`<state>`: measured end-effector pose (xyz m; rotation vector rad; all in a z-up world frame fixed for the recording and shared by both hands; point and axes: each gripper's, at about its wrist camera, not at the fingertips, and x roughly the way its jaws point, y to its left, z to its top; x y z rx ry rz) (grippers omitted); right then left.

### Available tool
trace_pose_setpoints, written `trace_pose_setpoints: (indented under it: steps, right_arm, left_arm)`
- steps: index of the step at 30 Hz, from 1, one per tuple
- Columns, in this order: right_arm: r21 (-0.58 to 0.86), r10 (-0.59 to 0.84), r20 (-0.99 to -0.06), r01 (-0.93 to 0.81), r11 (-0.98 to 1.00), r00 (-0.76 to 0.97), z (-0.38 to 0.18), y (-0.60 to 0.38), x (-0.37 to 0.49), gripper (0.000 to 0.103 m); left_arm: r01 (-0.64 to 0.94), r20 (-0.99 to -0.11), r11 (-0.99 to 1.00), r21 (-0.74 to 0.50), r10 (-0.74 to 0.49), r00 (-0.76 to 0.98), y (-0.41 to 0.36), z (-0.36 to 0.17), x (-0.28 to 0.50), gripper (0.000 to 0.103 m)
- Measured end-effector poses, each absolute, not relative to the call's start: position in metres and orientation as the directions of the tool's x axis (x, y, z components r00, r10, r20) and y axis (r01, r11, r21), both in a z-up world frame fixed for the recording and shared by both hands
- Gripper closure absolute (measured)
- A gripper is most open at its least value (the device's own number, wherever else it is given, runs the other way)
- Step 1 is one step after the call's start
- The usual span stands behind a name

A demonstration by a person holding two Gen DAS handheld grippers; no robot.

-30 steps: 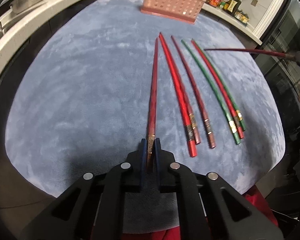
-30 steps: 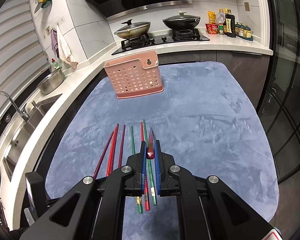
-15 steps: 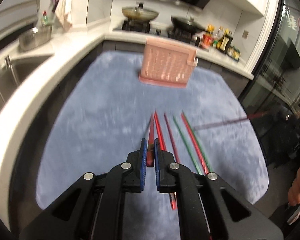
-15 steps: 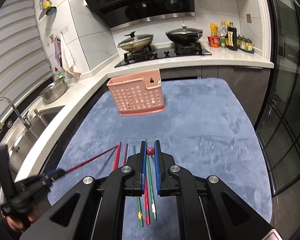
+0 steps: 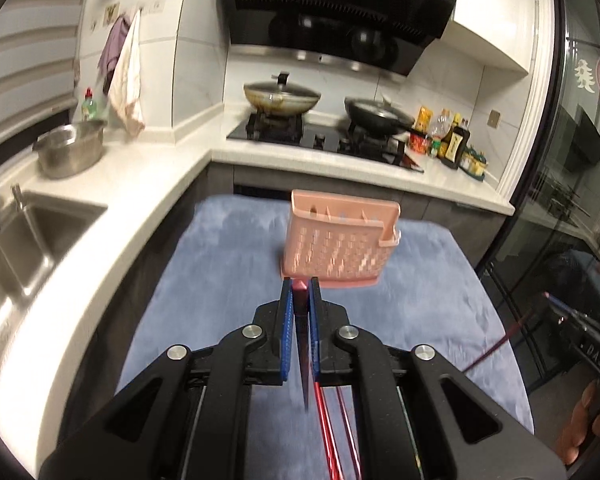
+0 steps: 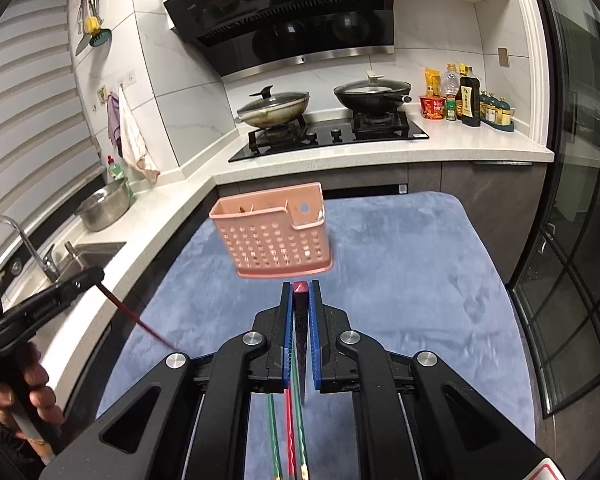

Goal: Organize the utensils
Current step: 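Lower both chopsticks into the pink holder and open both tools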

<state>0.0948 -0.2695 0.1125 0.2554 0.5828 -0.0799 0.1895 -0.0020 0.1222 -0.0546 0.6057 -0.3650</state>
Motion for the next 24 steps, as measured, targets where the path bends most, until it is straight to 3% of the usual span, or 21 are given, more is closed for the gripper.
trace_pose_setpoints:
  steps: [9,15,24]
  right_arm:
    - [0.291,0.050,-0.479,0.104,0.951,0.876,0.149,-0.284,0.131,0.096]
    - [0.297,0.057,-0.365,0.059,0.953,0.929,0.202,-0.292,0.173,0.096]
    - [0.360,0.062,-0.315,0.059,0.931,0.947,0.227,-0.313,0.254,0.096]
  left_arm:
    - [0.355,-0.447,0.922,-0.156,-0.386,0.807,-0.020,0.173,0.218,0.096]
    - [0.366,-0.350,0.920,-0.140,-0.392,0.851,-0.036,0.218,0.246,0.096]
    - [0.362,-0.258,0.922,-0.141,-0.387,0.885,-0.054,0.253,0.302,0.096]
